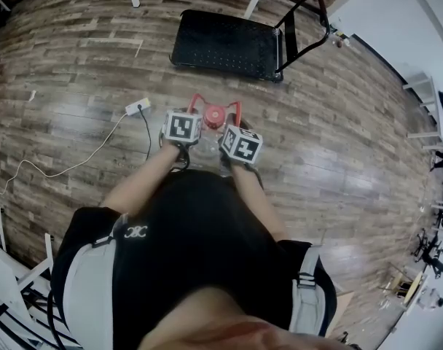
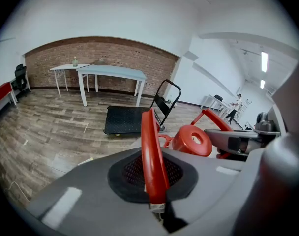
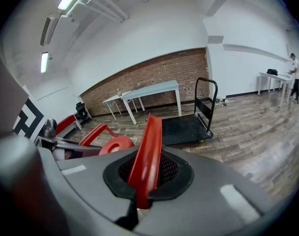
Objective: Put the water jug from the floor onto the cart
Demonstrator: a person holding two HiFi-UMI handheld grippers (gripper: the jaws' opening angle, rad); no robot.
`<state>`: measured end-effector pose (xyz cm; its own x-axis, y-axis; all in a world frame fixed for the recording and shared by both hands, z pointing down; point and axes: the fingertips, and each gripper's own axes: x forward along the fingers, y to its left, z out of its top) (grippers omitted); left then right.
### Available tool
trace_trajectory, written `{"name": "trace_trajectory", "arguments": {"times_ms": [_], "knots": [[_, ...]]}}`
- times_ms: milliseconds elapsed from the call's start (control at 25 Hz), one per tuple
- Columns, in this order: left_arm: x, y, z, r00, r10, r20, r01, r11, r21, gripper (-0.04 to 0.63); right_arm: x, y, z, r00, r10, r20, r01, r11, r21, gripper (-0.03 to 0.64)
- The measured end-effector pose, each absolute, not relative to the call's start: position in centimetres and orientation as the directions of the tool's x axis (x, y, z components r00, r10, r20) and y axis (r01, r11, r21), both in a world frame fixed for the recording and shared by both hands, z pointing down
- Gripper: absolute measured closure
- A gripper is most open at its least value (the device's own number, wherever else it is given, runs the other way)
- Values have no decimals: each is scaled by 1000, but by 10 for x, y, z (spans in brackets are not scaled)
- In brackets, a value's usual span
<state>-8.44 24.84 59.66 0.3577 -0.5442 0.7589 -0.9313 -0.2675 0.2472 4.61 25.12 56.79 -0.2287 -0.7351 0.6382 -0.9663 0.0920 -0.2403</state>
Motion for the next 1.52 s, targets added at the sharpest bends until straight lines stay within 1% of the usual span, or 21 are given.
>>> {"name": "trace_trajectory", "arguments": {"times_ms": [200, 440, 1080, 1520], "knots": [[-91, 241, 591, 395, -532, 749, -910, -341, 237, 594, 41, 251, 563, -186, -773, 607, -964, 24, -265, 601], [-94, 235, 588, 416, -527, 741, -898, -368, 242, 594, 37, 248, 563, -165, -769, 618, -967, 2, -256, 601], [-123, 185, 584, 415, -564, 714, -906, -334, 262, 591, 9, 188, 555, -207, -776, 596, -967, 71, -243, 601], [-91, 121, 592, 409, -549, 729, -907, -330, 260, 591, 40, 124, 569, -221, -760, 611, -963, 72, -260, 601]]}}
